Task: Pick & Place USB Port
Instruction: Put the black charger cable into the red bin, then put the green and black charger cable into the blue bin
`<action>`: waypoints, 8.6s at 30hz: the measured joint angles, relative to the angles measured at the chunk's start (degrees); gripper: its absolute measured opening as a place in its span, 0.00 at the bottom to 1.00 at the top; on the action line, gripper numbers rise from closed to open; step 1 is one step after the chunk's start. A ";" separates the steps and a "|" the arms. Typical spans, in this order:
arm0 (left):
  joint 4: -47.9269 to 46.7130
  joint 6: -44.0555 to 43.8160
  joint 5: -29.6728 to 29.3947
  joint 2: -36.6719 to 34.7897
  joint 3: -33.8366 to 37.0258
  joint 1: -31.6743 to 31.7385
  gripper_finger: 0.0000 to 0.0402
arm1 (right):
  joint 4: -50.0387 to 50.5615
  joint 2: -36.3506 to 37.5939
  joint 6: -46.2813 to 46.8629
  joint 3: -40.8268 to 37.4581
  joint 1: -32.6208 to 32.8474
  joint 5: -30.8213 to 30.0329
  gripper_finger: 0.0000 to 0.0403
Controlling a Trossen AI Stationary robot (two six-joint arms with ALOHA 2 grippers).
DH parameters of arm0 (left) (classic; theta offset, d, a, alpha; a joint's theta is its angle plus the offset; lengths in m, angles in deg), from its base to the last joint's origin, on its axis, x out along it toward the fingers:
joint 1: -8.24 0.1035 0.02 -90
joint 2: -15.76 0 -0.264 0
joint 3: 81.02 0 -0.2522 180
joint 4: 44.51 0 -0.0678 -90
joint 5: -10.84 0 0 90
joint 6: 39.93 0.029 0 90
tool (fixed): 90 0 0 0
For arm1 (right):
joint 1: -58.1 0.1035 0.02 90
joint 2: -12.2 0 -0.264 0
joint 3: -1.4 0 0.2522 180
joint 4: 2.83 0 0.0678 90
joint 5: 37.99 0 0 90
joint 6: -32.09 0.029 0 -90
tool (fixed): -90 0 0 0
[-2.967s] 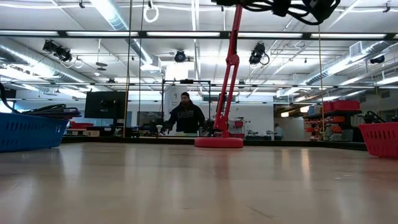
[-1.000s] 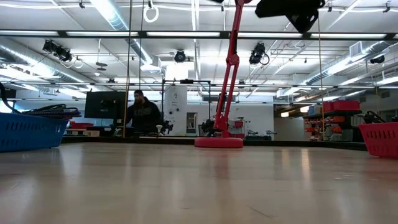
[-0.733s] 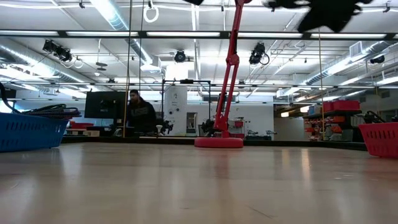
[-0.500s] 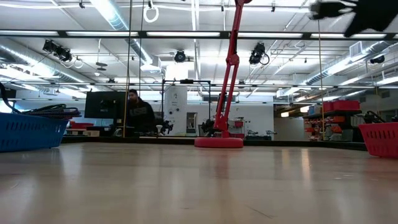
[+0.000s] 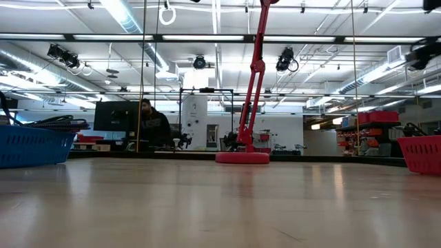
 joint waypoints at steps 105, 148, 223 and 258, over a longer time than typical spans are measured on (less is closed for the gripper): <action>0.13 -1.79 0.05 0.02 0.04 0.13 0.15 | -47.34 -25.79 -9.31 -6.67 0.54 13.66 0.27; 0.11 -2.84 0.04 0.07 0.04 0.13 0.15 | -59.22 -35.19 -16.64 -6.38 -0.78 11.73 0.43; 54.42 25.56 29.61 0.00 0.04 20.52 0.15 | -98.92 1.80 -93.70 -6.67 -23.29 -0.21 0.02; 52.36 27.69 29.35 0.13 0.13 23.78 0.15 | -99.78 0.43 -94.24 -6.54 -23.27 0.20 0.02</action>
